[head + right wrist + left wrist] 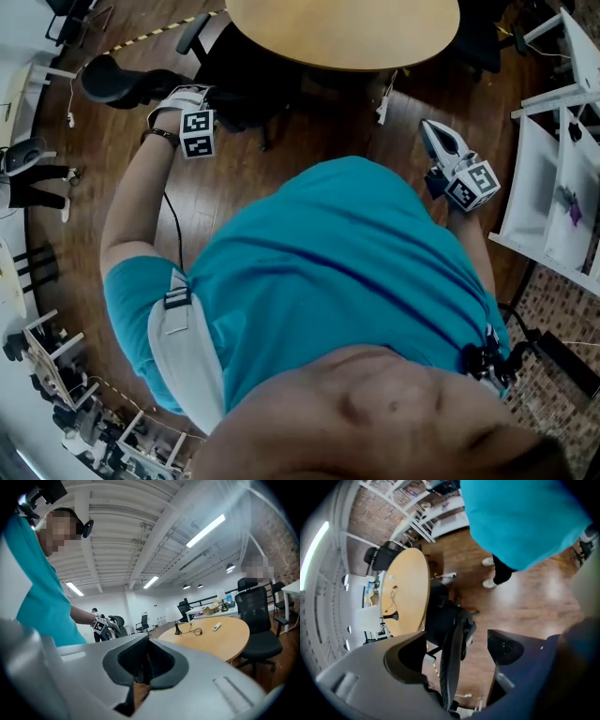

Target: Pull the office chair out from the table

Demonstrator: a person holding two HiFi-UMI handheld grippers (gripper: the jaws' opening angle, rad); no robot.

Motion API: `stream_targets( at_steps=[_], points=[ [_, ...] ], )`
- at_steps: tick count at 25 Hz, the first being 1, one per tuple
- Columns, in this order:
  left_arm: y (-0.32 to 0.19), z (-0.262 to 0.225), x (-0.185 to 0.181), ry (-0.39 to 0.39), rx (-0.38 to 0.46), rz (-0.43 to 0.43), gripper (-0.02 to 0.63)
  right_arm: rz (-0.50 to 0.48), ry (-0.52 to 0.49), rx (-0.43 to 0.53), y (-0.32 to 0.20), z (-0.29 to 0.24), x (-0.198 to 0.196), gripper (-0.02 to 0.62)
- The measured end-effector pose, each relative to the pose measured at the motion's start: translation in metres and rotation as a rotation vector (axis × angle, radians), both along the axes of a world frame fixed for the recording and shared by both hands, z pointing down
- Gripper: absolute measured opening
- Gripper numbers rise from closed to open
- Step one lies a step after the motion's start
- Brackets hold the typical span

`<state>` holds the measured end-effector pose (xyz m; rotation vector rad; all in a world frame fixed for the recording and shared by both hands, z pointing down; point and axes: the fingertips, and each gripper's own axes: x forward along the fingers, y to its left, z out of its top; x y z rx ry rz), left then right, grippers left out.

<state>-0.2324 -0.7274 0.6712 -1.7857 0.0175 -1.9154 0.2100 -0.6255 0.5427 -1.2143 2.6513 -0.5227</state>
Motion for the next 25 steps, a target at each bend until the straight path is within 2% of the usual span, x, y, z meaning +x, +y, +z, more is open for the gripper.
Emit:
stream_targets(
  at_steps=[3,5,6,8,14,20,25],
  points=[
    [-0.011,0.054,-0.027,-0.137,-0.081,0.017,0.494,-0.015,0.0,-0.005,-0.014,0.006,0.005,-0.003],
    [-0.02,0.077,-0.036,-0.163,-0.115,0.003,0.446,-0.018,0.004,-0.015,-0.024,0.004,0.012,-0.003],
    [-0.027,0.083,-0.037,-0.159,-0.107,-0.003,0.429,-0.02,0.005,-0.02,-0.028,0.003,0.014,-0.003],
    [-0.043,0.085,-0.033,-0.142,-0.067,-0.014,0.274,-0.027,0.0,-0.021,-0.034,0.003,0.018,-0.003],
    [-0.047,0.084,-0.029,-0.162,-0.126,-0.091,0.256,-0.06,0.021,-0.03,-0.055,0.006,0.017,-0.003],
    [-0.053,0.101,-0.048,-0.145,-0.149,-0.13,0.245,-0.116,0.047,-0.035,-0.083,0.013,-0.024,-0.003],
    [-0.049,0.094,-0.058,-0.133,-0.162,-0.146,0.238,-0.142,0.065,-0.027,-0.088,0.008,-0.046,-0.003]
  ],
)
